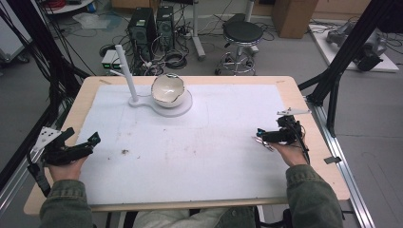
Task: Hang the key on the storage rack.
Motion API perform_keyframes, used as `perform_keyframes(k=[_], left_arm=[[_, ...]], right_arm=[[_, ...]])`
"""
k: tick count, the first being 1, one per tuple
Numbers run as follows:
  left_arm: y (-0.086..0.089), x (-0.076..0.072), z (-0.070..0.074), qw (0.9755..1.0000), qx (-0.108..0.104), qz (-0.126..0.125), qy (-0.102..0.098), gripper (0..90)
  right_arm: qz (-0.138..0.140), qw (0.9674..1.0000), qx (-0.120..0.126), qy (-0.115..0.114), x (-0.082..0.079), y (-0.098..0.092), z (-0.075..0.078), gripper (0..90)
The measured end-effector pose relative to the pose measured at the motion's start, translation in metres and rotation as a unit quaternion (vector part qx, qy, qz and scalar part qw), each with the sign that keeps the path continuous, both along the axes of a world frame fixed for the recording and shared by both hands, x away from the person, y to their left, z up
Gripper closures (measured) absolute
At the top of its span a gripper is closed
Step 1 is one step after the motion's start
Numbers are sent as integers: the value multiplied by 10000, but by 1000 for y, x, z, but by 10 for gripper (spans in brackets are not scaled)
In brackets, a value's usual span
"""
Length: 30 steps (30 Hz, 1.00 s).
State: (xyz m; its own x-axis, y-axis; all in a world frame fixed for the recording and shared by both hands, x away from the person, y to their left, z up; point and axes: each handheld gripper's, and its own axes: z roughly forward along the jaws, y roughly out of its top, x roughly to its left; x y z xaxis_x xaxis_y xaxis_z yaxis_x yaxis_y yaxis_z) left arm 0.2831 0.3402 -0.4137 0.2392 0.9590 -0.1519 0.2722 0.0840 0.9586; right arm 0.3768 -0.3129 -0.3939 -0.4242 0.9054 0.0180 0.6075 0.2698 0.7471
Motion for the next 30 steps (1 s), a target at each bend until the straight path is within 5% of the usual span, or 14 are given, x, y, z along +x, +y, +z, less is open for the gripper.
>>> perform_keyframes(k=[17,25,30], left_arm=[[0,0,-2,9999,80,43,-43,17],[-1,1,-2,9999,108,6,-22,17],[-1,1,-2,9999,123,1,-26,17]], right_arm=[[315,9968,-239,695,27,4,2,30],[419,9871,-733,1357,42,10,-9,30],[444,9837,-823,1536,46,12,-11,33]])
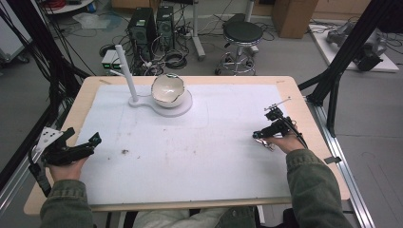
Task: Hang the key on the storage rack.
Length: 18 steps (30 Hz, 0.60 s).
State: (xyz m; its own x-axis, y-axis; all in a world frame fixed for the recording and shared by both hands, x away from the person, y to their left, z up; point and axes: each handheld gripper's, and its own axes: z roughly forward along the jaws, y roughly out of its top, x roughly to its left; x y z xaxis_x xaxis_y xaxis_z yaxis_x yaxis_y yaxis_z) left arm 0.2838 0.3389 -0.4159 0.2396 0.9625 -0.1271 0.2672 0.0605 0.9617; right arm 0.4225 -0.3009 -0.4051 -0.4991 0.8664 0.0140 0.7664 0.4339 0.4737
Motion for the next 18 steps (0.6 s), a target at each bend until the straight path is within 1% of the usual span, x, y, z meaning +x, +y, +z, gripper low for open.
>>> perform_keyframes(k=[1,2,3,4,5,7,9,10,11,12,13,14,15,16,17,18], left_arm=[[0,0,0,10000,0,3,2,17],[0,0,0,10000,4,-2,5,17],[0,0,0,10000,8,-3,6,17],[0,0,0,10000,15,-8,9,17],[0,0,0,10000,13,-12,12,17],[0,1,-1,10000,12,-21,15,17],[-1,1,-1,10000,24,-23,22,17],[-1,0,-1,10000,26,-23,25,17],[-1,1,-1,10000,28,-30,25,17],[-1,1,-1,10000,28,-31,26,17],[-1,1,-1,10000,41,-28,34,17],[-1,1,-1,10000,37,-28,29,17],[-1,1,-1,10000,41,-27,32,17],[-1,1,-1,10000,43,-25,33,17],[-1,1,-1,10000,42,-24,38,17],[-1,1,-1,10000,41,-25,34,17]], right_arm=[[6,10000,-10,52,1,0,-1,40],[-24,9998,-93,157,2,-2,-3,47],[-24,9998,-93,157,2,-2,-3,47],[-92,9996,-134,248,2,-3,-5,59],[-95,9994,-158,297,2,-4,-5,69],[-137,9992,-141,336,2,-4,-5,85],[-130,9990,-70,418,3,-5,-6,166],[-134,9987,-59,496,3,-5,-6,185],[-110,9986,-61,508,3,-5,-7,209],[-78,9983,-41,580,4,-5,-7,329],[-78,9983,-41,580,4,-5,-7,329],[-106,9979,2,631,4,-5,-7,361],[-180,9971,81,729,4,-4,-7,390],[-217,9971,5,731,5,-4,-8,450],[-292,9969,-32,734,5,-3,-8,476],[-301,9966,-90,760,6,-4,-8,520]])
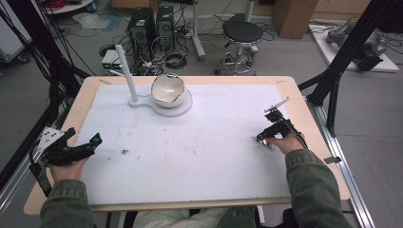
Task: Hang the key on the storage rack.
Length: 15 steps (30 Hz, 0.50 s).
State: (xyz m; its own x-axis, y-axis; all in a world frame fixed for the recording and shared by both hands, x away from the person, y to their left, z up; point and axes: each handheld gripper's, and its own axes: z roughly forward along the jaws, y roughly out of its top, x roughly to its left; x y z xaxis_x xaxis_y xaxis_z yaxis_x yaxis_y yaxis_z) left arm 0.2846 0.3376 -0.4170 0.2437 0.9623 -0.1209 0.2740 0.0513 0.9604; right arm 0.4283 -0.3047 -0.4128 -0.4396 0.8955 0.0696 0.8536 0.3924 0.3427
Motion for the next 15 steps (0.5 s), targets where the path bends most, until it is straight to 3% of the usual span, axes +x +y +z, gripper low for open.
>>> perform_keyframes(k=[3,4,9,15], left_arm=[[0,0,0,10000,8,-13,4,17],[0,0,0,10000,5,-22,10,17],[0,0,0,10000,-1,-28,7,17],[0,0,0,10000,17,-18,8,17]], right_arm=[[-52,9999,-123,92,-1,1,1,671],[-10,9998,-105,144,-1,1,1,777],[73,9995,-304,52,-3,5,1,810],[90,9999,-120,47,-5,3,2,814]])
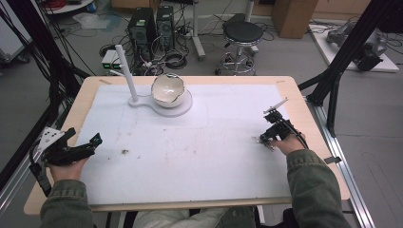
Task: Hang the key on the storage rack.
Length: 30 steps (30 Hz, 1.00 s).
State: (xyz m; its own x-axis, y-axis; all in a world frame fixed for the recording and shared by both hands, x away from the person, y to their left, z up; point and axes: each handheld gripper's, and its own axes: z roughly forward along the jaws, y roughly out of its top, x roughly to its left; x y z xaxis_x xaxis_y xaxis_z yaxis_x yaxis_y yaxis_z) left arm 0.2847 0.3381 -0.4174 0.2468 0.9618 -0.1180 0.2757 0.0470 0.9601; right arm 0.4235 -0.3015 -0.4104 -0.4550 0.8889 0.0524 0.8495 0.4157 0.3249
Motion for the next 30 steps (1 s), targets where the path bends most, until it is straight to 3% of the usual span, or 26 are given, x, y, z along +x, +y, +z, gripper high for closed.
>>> perform_keyframes(k=[14,19,21,23,24,30], left_arm=[[0,0,0,10000,1,-7,5,17],[0,0,0,10000,5,-23,-5,17],[0,0,0,10000,0,-18,-4,17],[0,0,0,10000,2,-19,-4,17],[0,0,0,10000,-8,-18,-10,17],[0,0,0,10000,-20,-22,-15,17]], right_arm=[[-57,9965,630,-555,-14,-8,23,815],[-82,9919,868,-919,-20,-11,34,839],[-102,9914,899,-945,-21,-12,35,839],[-124,9896,957,-1063,-23,-13,38,839],[-138,9869,1116,-1156,-25,-14,42,839],[-156,9825,1291,-1334,-32,-16,49,839]])
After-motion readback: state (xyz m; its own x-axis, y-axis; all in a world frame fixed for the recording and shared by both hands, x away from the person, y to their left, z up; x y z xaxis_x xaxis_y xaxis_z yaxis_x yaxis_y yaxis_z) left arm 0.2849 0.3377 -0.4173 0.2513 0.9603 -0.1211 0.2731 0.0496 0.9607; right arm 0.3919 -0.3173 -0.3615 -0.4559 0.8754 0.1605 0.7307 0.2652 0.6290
